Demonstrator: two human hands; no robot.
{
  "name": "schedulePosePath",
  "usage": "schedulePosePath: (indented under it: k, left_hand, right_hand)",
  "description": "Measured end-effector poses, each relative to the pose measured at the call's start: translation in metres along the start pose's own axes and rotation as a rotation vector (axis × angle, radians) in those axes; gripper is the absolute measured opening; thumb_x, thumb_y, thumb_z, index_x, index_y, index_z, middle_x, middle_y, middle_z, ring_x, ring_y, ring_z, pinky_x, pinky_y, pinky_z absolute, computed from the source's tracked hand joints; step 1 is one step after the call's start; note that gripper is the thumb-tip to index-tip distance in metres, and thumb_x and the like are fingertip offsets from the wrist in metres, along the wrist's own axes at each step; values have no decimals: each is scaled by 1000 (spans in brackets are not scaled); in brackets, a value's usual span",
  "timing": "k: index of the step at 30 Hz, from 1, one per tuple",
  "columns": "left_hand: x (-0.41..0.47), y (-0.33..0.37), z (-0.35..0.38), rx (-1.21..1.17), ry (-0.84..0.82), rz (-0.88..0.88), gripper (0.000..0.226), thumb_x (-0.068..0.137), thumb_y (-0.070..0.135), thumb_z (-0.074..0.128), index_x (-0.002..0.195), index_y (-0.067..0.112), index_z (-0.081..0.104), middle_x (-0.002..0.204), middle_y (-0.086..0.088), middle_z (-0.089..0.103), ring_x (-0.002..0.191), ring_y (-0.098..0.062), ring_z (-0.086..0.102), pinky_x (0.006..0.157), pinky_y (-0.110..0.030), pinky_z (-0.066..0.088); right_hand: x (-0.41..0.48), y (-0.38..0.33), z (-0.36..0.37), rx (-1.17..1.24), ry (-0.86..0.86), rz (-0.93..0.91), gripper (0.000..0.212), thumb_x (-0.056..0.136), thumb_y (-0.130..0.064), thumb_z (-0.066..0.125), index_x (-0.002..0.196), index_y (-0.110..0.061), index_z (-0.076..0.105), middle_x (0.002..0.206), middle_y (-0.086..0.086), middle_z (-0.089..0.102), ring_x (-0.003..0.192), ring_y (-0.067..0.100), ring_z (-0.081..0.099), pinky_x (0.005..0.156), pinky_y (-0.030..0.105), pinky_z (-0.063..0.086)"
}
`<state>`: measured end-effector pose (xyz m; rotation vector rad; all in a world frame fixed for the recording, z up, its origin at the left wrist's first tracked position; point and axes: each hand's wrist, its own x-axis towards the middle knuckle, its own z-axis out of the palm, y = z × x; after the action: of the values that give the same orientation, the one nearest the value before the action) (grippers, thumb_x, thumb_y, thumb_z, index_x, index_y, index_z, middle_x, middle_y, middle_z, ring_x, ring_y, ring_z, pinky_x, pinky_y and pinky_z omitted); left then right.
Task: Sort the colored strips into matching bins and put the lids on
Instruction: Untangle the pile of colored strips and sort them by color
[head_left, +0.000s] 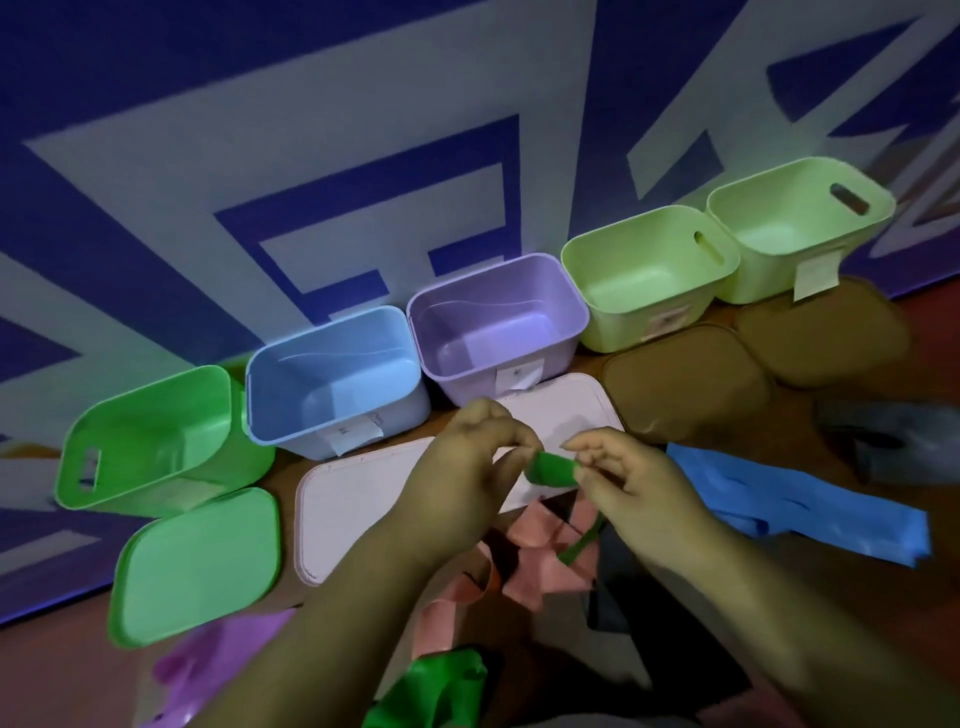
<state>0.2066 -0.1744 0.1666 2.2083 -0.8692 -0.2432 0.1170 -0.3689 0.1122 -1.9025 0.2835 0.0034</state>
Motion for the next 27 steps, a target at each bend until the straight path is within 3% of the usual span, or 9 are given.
schedulePosePath:
  k: [3, 7, 13, 16, 20, 25, 27]
  left_hand:
    - [-18, 9, -7, -99, 78, -61, 14, 94, 12, 61, 88, 23, 66, 97, 12, 57, 92, -6, 57, 82, -11, 39]
    - [-46, 14, -21, -253, 255, -203, 18, 96, 11, 60, 86, 26, 65, 78, 16, 65, 73, 2, 58, 69, -9, 42]
    - [-102, -17, -43, -196, 427, -308, 17, 92, 12, 66, 92, 29, 69, 86, 19, 70, 84, 4, 63, 73, -6, 43]
    - [-144, -42, -46, -177, 408, -373, 20, 90, 8, 68, 92, 28, 71, 89, 21, 71, 88, 5, 63, 77, -7, 44]
    - [-206, -72, -41, -254, 345, -547, 23, 91, 8, 68, 85, 30, 70, 83, 13, 72, 73, -7, 65, 68, -27, 54]
    - [-273, -101, -35, -257, 291, -690, 20, 92, 6, 65, 84, 23, 69, 72, 1, 71, 59, -7, 64, 57, -23, 54]
    - [-293, -113, -30, -228, 256, -720, 24, 90, 2, 65, 82, 25, 68, 72, 7, 70, 59, 0, 60, 57, -19, 52]
  right_hand:
    - [-10, -9, 10, -4, -46, -30, 37, 85, -8, 65, 106, -39, 64, 93, -11, 68, 91, 8, 68, 83, 30, 54]
    - [-23, -8, 28, -67, -115, -65, 35, 85, -11, 65, 111, -34, 63, 95, -6, 69, 90, 12, 68, 84, 40, 56]
    - [-38, -15, 60, -25, -140, -50, 45, 85, -4, 69, 102, -46, 65, 87, -10, 67, 81, 12, 66, 76, 37, 59]
    - [-49, -17, 77, -54, -193, -43, 48, 85, -3, 70, 98, -49, 67, 85, -10, 67, 78, 10, 64, 75, 30, 56]
    - [-68, -17, 111, -124, -288, -62, 42, 85, -9, 72, 104, -46, 68, 85, -15, 67, 79, 4, 63, 74, 19, 53]
    - [-90, -12, 158, -201, -389, -92, 40, 86, -8, 71, 104, -44, 70, 91, -20, 68, 76, 4, 63, 72, 14, 50]
    - [-97, -9, 175, -242, -430, -94, 43, 87, -8, 69, 99, -49, 67, 93, -21, 67, 75, 5, 64, 71, 16, 51]
